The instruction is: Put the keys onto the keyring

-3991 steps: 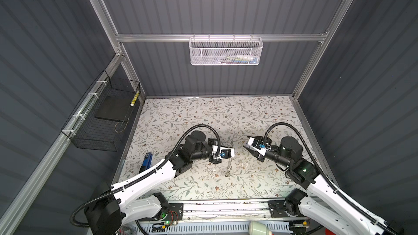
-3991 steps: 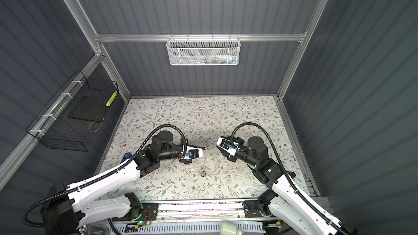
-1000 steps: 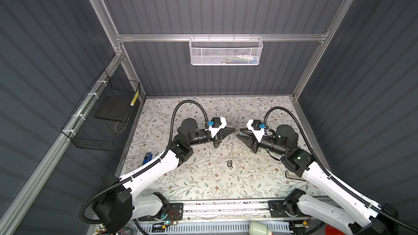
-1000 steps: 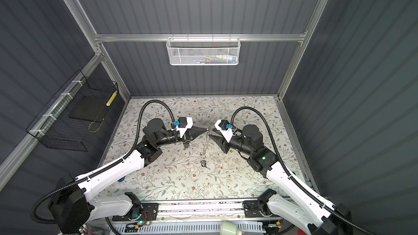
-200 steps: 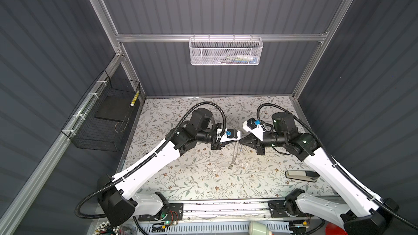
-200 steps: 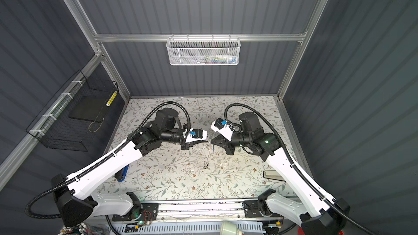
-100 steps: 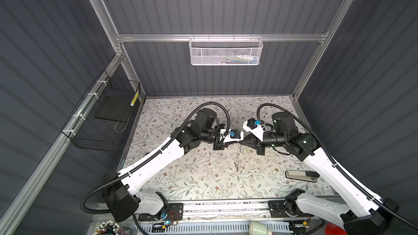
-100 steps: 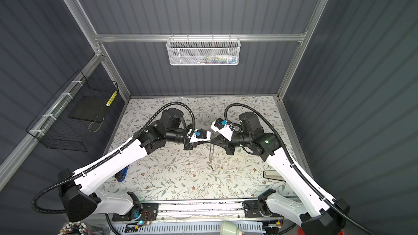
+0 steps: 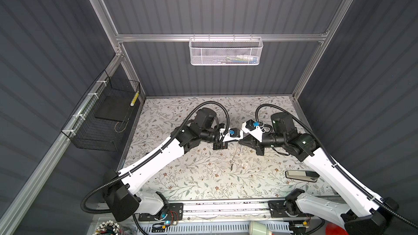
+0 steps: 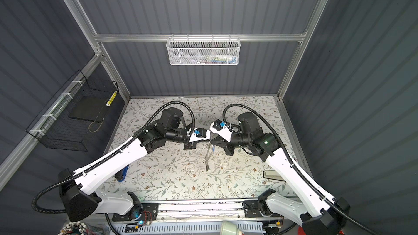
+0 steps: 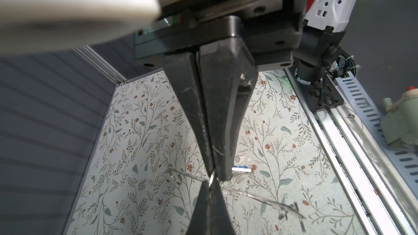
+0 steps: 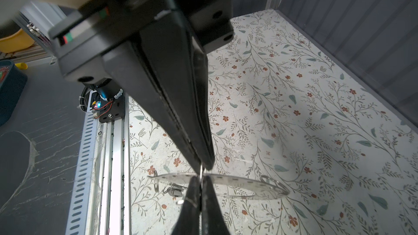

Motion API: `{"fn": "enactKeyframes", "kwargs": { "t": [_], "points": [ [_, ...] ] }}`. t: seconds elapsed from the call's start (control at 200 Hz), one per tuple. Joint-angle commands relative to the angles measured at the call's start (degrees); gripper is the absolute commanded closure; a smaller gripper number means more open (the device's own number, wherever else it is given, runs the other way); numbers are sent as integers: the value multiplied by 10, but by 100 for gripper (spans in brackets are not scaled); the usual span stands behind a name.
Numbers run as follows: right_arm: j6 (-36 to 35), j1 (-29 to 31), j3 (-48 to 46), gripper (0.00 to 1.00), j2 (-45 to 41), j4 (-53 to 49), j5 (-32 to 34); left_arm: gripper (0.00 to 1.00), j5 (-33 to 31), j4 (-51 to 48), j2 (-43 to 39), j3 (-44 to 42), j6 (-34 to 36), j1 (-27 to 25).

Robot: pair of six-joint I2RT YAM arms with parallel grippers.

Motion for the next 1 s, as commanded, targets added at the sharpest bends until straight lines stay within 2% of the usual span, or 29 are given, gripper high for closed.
{"fn": "enactKeyframes", "kwargs": {
  "t": [0.0, 0.035, 0.185, 0.37, 0.53, 0.63, 0.991],
  "points": [
    [5, 4, 5, 96, -6, 15, -3, 100, 25, 7, 11, 18, -12, -3],
    [7, 3, 2, 94, -10, 17, 5, 100, 24, 13, 10, 15, -23, -3],
    [24, 1, -45, 69, -65, 64, 56, 100, 28, 120, -14, -36, -105, -1],
    [48, -2, -119, 53, -154, 135, 75, 100, 57, 229, -30, -79, -188, 6],
    [62, -3, -146, 51, -192, 147, 103, 100, 75, 313, -39, -112, -252, 10],
    [63, -2, -152, 51, -192, 145, 96, 100, 75, 349, -43, -128, -276, 10],
    [91, -2, -161, 53, -166, 201, 106, 100, 80, 411, -44, -149, -331, 10]
  ]
}}
